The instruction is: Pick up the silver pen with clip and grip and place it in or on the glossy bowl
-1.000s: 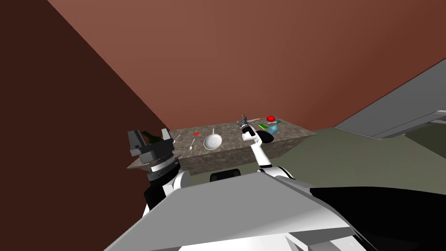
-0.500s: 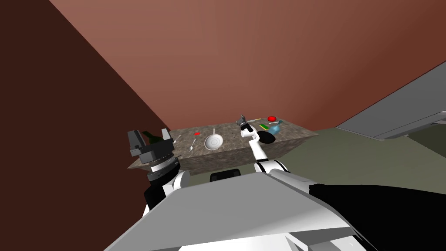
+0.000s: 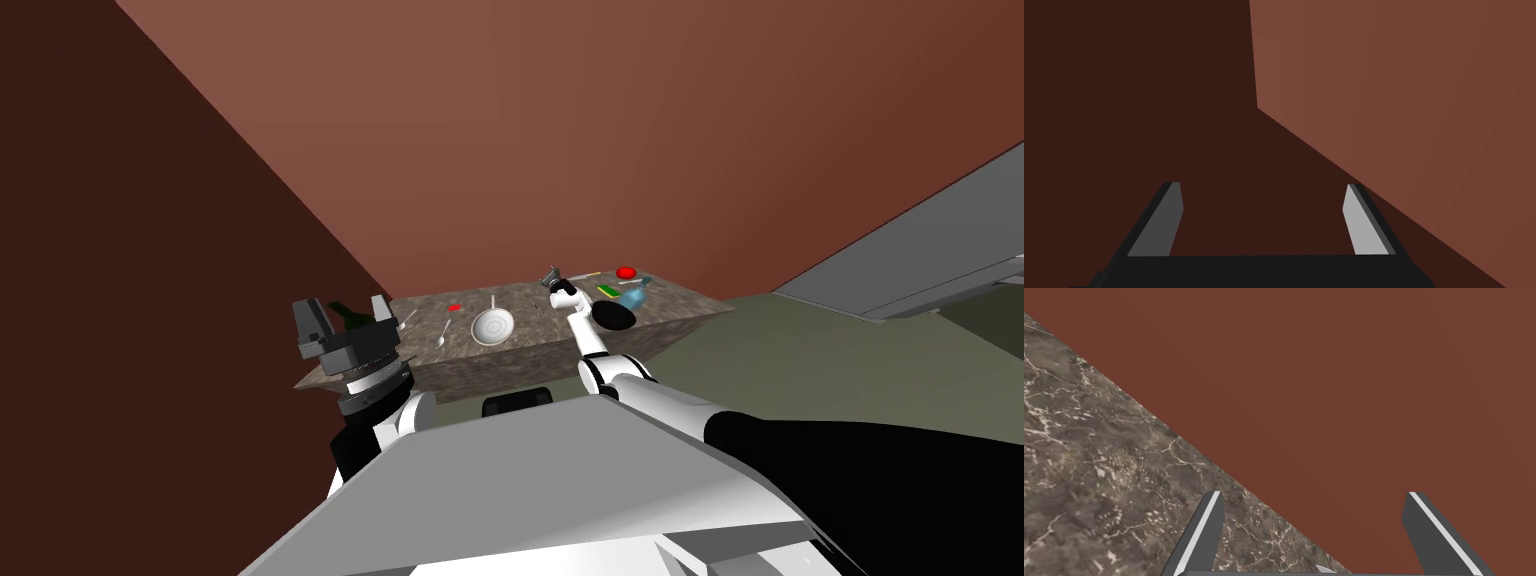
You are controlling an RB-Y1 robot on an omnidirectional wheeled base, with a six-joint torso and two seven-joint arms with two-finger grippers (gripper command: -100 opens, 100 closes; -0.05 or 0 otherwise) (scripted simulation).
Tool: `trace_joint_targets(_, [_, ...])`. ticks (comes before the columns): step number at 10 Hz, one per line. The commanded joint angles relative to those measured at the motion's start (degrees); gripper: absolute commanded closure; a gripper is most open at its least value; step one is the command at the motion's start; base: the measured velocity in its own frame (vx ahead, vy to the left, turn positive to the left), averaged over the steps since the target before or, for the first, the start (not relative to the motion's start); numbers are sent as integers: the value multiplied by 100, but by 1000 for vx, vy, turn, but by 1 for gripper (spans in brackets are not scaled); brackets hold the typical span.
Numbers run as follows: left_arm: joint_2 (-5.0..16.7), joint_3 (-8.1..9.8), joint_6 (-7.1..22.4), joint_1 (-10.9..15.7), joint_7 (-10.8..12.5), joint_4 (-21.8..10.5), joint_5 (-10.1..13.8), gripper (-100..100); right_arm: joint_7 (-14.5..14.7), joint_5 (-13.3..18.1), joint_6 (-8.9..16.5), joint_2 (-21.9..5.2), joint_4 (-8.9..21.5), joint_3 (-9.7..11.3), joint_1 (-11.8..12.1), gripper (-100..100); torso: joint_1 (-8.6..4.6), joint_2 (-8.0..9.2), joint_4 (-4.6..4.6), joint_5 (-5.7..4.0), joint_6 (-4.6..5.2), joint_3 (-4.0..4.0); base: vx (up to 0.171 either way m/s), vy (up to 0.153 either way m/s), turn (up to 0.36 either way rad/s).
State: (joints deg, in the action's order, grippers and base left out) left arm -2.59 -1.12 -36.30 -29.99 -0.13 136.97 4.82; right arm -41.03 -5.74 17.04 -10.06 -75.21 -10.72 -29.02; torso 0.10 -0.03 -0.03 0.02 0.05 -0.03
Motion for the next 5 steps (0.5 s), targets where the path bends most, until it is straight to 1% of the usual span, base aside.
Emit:
trace_joint_targets(1, [0,0,0,0,0,0,0,0,-255,-35,286,-19,286,-100,-286,-100,0,0,0,0,0,0,3,32,-18])
trace_joint_targets(2, [0,0,0,0,0,0,0,0,-255,-35,351,-19,446,-100,-298,-100,2,1,1,1,-1,1,5,26,-8])
trace_joint_targets(3, [0,0,0,0,0,0,0,0,-471,-56,527,-24,695,-192,-528,-100,0,2,0,0,0,1,8,27,-27])
trace_joint_targets(4, [0,0,0,0,0,0,0,0,-471,-56,641,-24,771,-192,-528,-100,1,1,1,0,0,1,7,24,-13])
trace_joint_targets(5, [0,0,0,0,0,0,0,0,-686,-75,830,-27,997,-286,-743,-100,0,2,1,0,0,1,4,28,-33])
